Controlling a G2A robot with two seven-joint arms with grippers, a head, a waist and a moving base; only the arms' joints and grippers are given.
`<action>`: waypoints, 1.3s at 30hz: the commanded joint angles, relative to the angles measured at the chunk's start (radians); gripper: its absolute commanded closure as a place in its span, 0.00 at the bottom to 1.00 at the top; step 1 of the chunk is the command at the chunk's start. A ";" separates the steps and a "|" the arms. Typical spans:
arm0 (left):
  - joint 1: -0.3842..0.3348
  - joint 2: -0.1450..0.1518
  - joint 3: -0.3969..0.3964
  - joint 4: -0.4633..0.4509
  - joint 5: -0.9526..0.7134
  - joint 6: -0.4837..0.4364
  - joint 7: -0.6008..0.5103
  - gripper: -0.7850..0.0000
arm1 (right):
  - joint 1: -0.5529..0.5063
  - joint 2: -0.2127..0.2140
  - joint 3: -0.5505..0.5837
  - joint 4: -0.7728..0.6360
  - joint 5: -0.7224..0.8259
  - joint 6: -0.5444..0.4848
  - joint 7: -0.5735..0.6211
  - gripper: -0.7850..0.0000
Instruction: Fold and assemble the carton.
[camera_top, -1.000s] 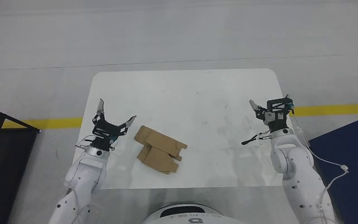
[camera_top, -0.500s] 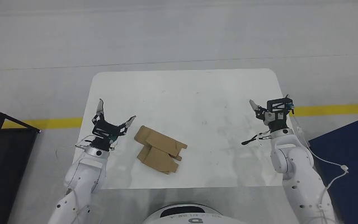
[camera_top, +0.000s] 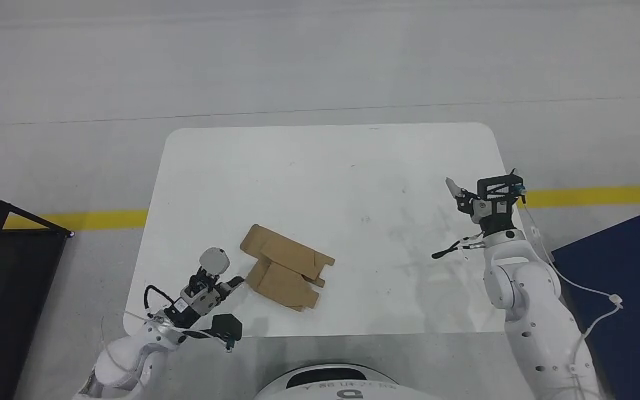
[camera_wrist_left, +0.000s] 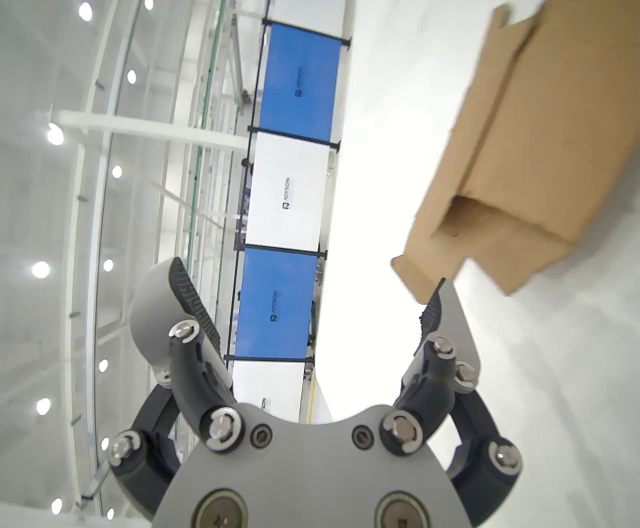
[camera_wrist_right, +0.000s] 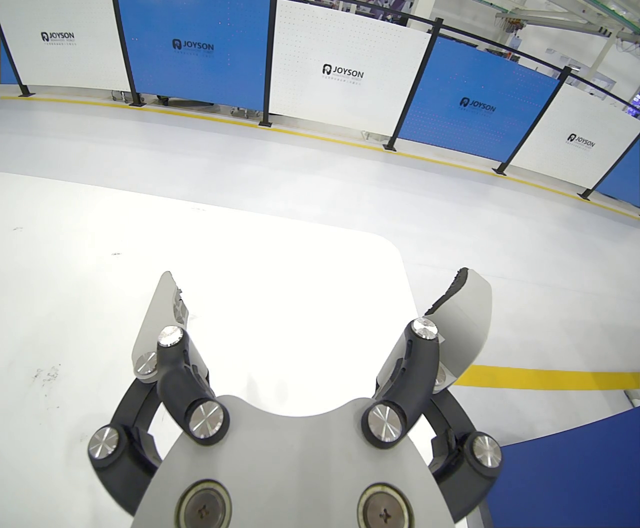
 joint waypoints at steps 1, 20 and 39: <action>0.002 0.003 0.000 -0.004 0.053 -0.034 -0.014 0.00 | 0.000 0.000 0.000 0.000 0.000 0.000 0.000 0.00; -0.043 0.016 0.105 -0.045 0.240 -0.185 -0.021 0.00 | 0.000 0.000 0.000 0.000 0.000 0.000 0.000 0.00; -0.023 0.028 0.137 -0.064 0.249 -0.197 -0.042 0.21 | 0.000 0.000 0.000 0.000 0.000 0.000 0.000 0.00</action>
